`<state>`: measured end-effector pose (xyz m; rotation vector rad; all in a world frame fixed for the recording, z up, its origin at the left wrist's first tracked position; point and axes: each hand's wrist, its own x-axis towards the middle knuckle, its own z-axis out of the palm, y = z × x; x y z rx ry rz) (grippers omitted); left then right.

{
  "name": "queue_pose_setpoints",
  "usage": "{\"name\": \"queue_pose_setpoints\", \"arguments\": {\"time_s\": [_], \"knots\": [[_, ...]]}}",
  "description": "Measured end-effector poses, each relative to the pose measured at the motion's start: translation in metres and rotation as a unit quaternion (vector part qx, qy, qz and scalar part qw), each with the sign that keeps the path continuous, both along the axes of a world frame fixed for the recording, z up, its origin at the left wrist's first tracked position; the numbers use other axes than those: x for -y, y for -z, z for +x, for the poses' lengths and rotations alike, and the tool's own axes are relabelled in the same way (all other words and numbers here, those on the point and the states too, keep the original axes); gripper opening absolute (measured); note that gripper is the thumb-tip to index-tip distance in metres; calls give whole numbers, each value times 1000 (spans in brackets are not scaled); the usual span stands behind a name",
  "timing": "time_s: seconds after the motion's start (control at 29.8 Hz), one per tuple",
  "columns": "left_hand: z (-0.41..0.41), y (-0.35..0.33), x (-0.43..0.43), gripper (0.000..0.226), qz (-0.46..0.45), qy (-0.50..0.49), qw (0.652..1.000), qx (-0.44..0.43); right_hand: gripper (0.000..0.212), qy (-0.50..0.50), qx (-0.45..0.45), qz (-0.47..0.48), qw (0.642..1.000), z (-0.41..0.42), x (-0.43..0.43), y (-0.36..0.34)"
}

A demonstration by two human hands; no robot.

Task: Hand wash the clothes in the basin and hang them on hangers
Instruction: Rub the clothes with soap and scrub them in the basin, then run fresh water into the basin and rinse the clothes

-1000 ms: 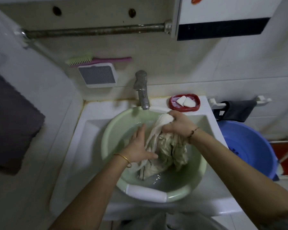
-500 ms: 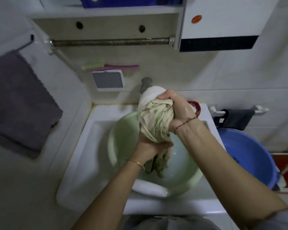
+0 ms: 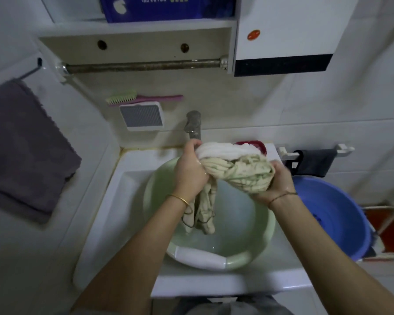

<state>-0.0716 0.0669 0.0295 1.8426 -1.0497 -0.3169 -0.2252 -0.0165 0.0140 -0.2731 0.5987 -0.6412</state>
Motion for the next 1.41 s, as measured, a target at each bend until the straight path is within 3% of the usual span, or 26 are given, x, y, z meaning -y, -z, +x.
{"name": "queue_pose_setpoints", "arguments": {"time_s": [0.13, 0.27, 0.37, 0.44, 0.54, 0.6, 0.74, 0.81, 0.87, 0.94, 1.01, 1.14, 1.41], "knots": [[-5, -10, 9, 42, 89, 80, 969, 217, 42, -32, -147, 58, 987, -1, -3, 44], [-3, -23, 19, 40, 133, 116, 906, 384, 24, -109, -265, -41, 957, -10, -6, 55], [-2, -32, 21, 42, 152, 125, 873, 445, 25, -90, -458, -220, 857, -24, 1, 67], [-2, -34, 21, 42, 150, 128, 861, 469, 25, -90, -519, -311, 792, -32, 4, 71], [-4, -37, 21, 42, 153, 132, 851, 485, 20, -97, -560, -363, 738, -38, 3, 80], [-4, -39, 20, 42, 155, 134, 849, 488, 30, -94, -603, -392, 689, -42, 4, 86], [-5, -44, 18, 45, 162, 130, 843, 495, 37, -107, -681, -383, 615, -54, 8, 95], [-5, -46, 16, 47, 167, 130, 837, 504, 37, -155, -667, -346, 641, -54, 5, 96], [-6, -46, 15, 48, 169, 130, 832, 511, 36, -157, -615, -293, 715, -53, -2, 96], [-8, -44, 13, 49, 173, 130, 828, 517, 41, -97, -575, -248, 774, -53, -7, 101], [-9, -42, 10, 47, 177, 128, 824, 523, 46, -26, -542, -222, 810, -51, -14, 105], [-8, -37, 5, 40, 183, 122, 820, 528, 43, 73, -506, -237, 826, -42, -29, 100], [-5, -27, -5, 36, 186, 126, 823, 521, 27, 157, -446, -238, 848, -28, -41, 78]]}}
